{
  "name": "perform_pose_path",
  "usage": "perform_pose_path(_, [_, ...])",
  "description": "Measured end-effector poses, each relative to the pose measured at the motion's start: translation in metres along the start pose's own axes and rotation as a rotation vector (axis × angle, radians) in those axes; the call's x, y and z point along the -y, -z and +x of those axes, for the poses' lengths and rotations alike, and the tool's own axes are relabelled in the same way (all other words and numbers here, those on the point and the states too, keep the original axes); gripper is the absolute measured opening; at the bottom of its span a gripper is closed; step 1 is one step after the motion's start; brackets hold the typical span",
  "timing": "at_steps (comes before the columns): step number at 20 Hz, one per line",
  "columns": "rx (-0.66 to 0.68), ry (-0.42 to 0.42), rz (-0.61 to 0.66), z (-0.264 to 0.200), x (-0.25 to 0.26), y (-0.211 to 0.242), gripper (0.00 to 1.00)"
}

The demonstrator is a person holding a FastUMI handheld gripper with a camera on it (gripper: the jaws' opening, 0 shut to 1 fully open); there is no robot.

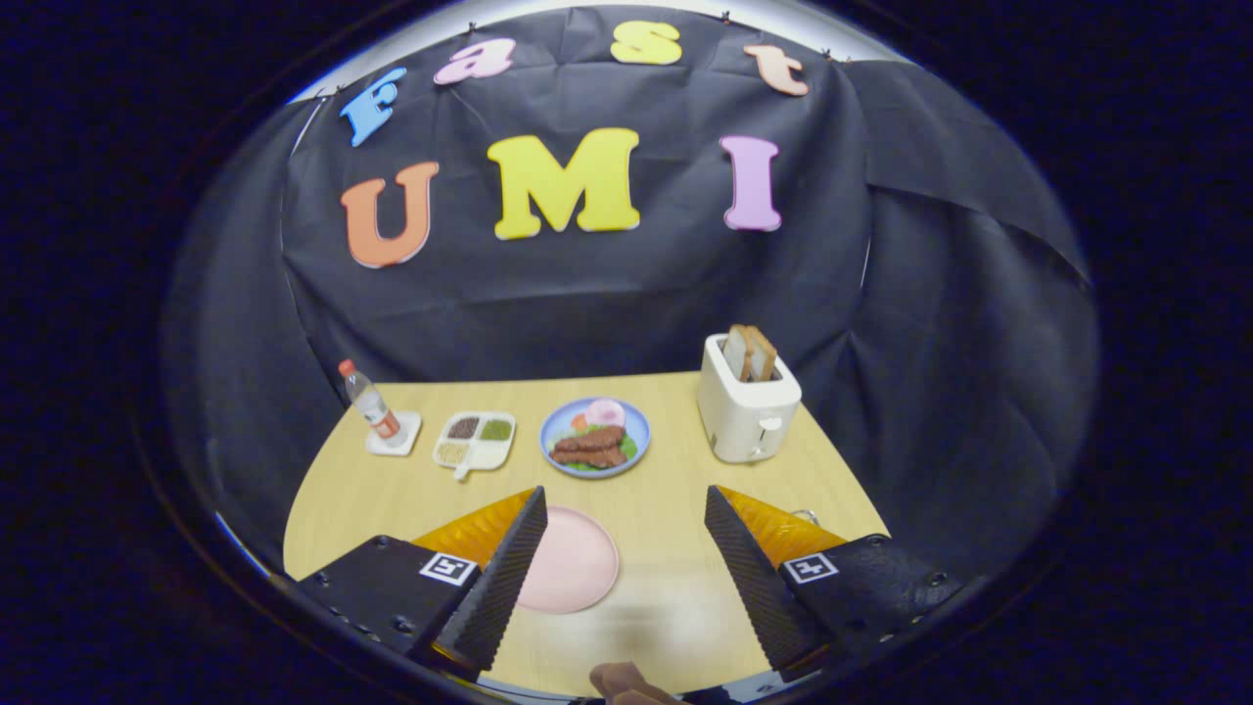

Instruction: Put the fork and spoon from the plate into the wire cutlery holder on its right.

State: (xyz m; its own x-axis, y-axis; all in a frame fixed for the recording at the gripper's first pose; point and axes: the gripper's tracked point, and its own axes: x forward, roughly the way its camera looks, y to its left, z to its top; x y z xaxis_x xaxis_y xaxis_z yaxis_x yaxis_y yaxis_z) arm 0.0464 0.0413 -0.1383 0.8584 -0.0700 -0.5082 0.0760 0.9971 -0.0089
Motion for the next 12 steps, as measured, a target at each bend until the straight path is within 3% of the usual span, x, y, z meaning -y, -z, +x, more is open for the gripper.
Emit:
perform_pose_path(3, [0.155, 0.029, -0.027, -0.020, -0.004, -0.024, 0.97])
perform_pose_path(6, [0.310, -0.008, -0.064, -0.051, -0.017, -0.052, 0.97])
perform_pose_path(12, [0.438, -0.040, -0.102, -0.097, -0.036, -0.075, 0.97])
